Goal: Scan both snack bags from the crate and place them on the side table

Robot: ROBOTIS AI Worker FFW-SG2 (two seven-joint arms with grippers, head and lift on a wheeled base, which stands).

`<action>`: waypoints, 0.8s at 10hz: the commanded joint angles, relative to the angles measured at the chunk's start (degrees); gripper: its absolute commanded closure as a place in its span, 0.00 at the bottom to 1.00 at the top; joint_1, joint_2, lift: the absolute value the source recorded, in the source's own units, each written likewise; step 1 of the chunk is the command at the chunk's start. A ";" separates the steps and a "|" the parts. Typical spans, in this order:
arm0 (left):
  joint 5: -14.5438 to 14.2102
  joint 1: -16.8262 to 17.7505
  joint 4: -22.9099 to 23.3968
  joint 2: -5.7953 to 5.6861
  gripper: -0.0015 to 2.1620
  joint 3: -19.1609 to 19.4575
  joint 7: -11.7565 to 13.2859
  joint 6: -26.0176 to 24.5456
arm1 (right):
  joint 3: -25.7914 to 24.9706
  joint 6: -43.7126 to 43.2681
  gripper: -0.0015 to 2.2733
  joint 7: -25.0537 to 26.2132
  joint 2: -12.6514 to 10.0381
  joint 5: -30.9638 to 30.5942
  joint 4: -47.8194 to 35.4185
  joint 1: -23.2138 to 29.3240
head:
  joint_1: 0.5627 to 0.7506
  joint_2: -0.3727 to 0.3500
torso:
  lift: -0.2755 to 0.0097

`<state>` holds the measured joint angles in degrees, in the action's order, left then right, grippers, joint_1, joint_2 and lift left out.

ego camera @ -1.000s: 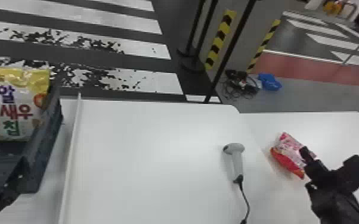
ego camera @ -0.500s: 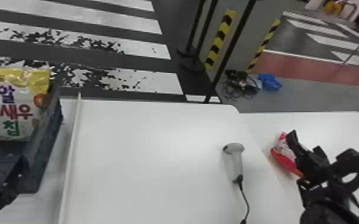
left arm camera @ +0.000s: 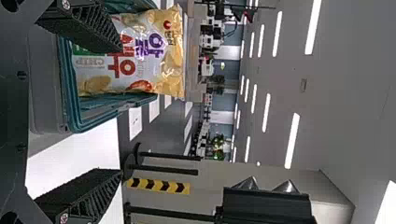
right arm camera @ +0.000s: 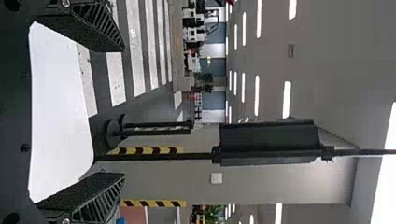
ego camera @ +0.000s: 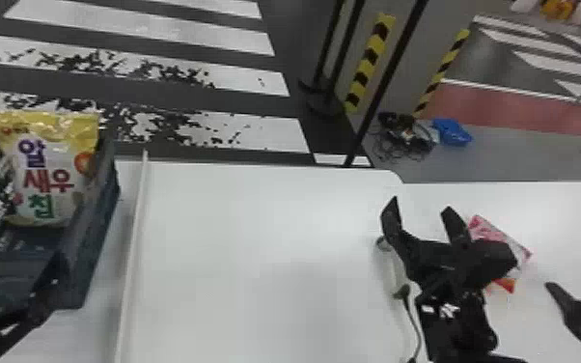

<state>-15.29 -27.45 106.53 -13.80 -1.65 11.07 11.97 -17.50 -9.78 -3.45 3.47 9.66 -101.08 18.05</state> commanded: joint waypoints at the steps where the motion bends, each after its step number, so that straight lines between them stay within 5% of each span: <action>1: 0.00 -0.06 0.17 -0.09 0.04 -0.02 0.00 -0.16 | 5.46 -1.86 0.02 2.04 -1.62 -4.04 -1.76 2.69 | 0.70 0.16 | 0.63; 4: 0.00 0.02 0.08 0.09 0.04 -0.20 -0.26 -0.16 | 13.99 -3.79 0.02 7.75 -2.77 -10.10 -1.76 6.47 | 0.70 0.33 | 0.63; 8: -0.18 0.02 -0.18 0.35 0.04 -0.20 -0.79 -0.51 | 16.45 -5.55 0.02 11.01 -3.38 -11.07 0.09 9.37 | 0.70 0.43 | 0.63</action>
<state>-15.38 -27.42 106.37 -13.50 -1.83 10.27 11.60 -1.15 -14.88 7.51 0.18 -1.28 -101.18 27.21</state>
